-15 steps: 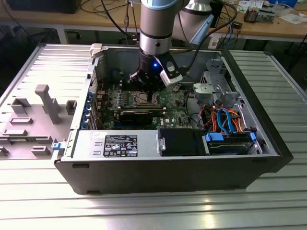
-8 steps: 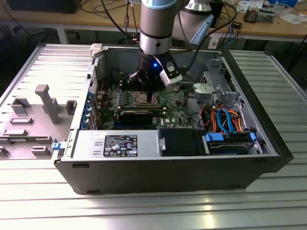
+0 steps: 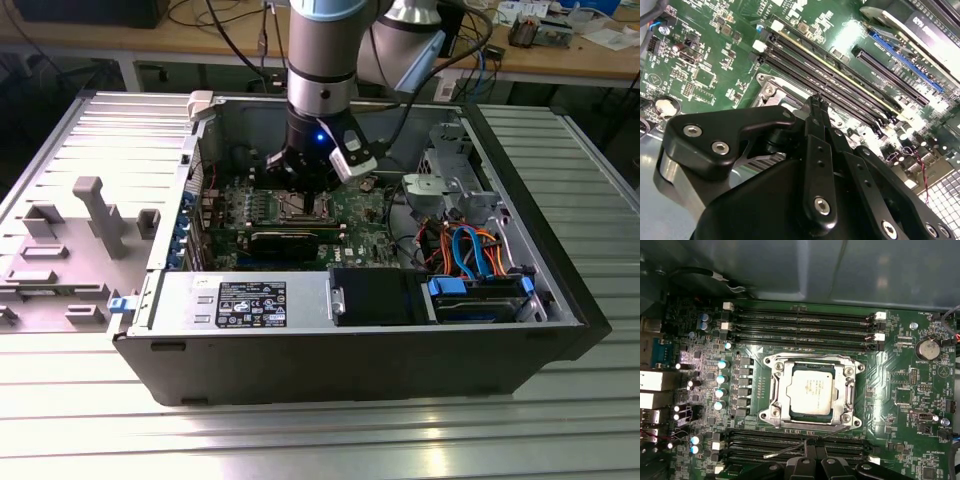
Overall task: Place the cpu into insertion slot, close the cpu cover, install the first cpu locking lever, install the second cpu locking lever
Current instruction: 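Install the second cpu locking lever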
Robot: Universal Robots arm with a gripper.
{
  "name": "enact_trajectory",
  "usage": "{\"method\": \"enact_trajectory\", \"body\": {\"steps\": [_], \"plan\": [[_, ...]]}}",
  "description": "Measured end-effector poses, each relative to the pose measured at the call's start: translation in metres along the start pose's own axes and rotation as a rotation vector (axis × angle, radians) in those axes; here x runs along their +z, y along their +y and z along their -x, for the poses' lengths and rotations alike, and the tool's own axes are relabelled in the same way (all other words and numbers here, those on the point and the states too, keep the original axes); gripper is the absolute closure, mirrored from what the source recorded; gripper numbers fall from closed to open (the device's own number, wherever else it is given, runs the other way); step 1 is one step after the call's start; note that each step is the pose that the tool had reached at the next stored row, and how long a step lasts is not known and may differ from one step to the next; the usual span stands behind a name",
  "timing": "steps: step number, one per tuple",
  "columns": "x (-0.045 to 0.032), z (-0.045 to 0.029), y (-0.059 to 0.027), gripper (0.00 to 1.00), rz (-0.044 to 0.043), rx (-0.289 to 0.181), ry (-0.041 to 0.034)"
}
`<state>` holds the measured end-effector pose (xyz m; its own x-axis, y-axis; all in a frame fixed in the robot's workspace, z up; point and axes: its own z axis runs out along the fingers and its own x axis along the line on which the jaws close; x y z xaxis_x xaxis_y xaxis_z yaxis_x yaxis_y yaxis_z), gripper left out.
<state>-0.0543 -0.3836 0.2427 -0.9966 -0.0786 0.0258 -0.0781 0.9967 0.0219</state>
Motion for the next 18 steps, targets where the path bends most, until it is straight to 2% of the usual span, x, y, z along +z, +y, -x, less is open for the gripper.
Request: {"method": "enact_trajectory", "body": {"steps": [5, 8, 11, 18], "plan": [[0.0005, -0.0057, 0.0003, 0.89, -0.0004, -0.007, 0.0002], [0.0021, -0.0144, 0.0009, 0.89, -0.0005, -0.013, 0.0004], [0.0051, -0.0189, 0.0013, 0.89, -0.0004, -0.015, 0.0010], [0.0074, -0.0191, 0.0012, 0.89, -0.0006, -0.017, 0.0013]]}}
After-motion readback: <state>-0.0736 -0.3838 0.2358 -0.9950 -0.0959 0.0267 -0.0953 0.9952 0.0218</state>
